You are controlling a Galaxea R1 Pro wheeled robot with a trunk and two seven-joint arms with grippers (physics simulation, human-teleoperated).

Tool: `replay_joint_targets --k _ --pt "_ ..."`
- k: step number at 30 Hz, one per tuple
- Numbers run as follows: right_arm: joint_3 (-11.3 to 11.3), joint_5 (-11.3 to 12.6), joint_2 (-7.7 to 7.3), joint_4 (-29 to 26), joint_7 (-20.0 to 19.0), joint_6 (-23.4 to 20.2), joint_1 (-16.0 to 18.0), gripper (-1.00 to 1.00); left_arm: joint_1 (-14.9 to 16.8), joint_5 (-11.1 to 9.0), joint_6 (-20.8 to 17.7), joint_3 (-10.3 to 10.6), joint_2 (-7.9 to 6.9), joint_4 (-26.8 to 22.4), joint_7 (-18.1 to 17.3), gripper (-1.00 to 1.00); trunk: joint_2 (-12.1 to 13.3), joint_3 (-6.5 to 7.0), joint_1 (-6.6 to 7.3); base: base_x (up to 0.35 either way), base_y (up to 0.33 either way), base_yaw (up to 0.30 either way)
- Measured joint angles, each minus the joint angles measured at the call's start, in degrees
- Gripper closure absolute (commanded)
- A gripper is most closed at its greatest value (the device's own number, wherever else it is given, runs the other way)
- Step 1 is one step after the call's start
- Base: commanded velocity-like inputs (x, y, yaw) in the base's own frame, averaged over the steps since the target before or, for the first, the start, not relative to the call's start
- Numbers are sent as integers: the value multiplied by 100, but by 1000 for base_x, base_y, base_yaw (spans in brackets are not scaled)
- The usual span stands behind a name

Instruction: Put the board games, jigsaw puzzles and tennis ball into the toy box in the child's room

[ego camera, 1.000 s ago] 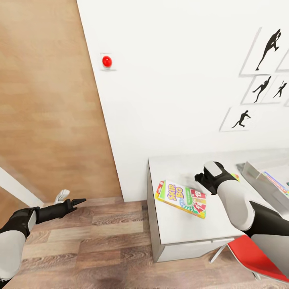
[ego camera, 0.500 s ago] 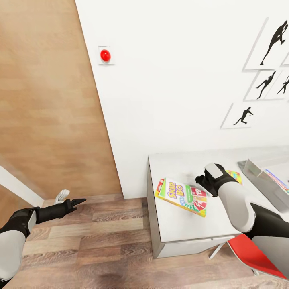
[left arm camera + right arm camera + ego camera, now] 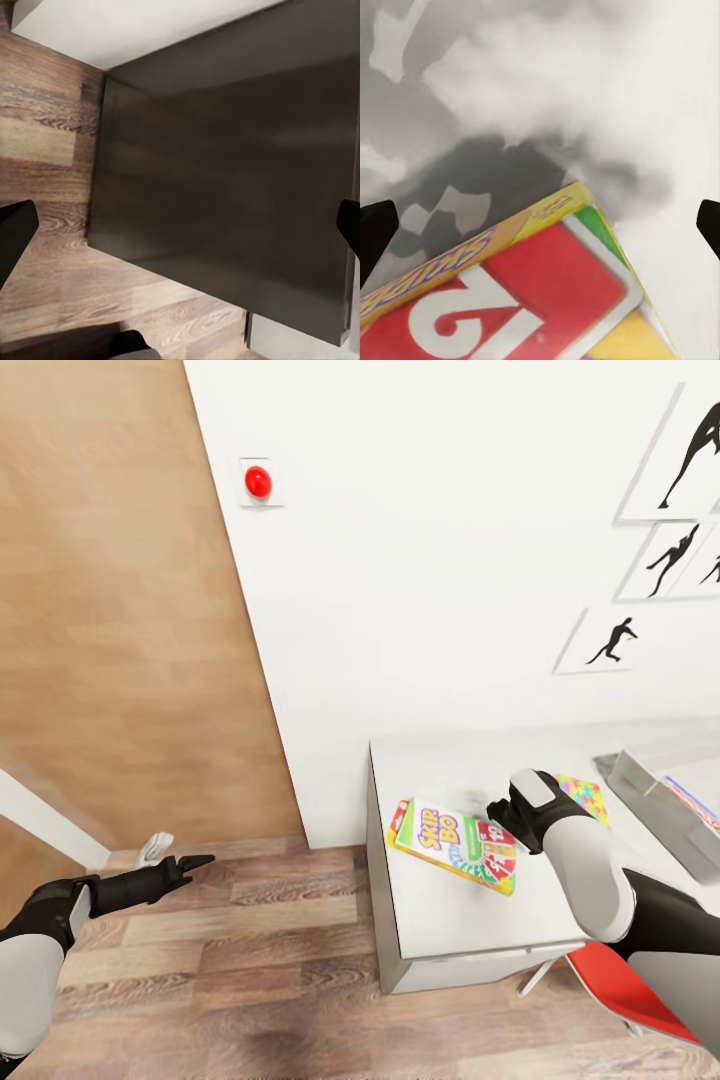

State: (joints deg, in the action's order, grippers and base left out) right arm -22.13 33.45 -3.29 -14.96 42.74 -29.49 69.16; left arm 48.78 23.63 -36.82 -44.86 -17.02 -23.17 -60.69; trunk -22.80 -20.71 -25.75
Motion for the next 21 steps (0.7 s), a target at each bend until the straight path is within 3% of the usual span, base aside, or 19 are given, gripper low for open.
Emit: replay_joint_targets --k 21 --pt "-7 53 1 -103 -23 -30 -191 -100 0 -1 0 -1 -1 1 10 -100 -4 -31 2 0 0 0"
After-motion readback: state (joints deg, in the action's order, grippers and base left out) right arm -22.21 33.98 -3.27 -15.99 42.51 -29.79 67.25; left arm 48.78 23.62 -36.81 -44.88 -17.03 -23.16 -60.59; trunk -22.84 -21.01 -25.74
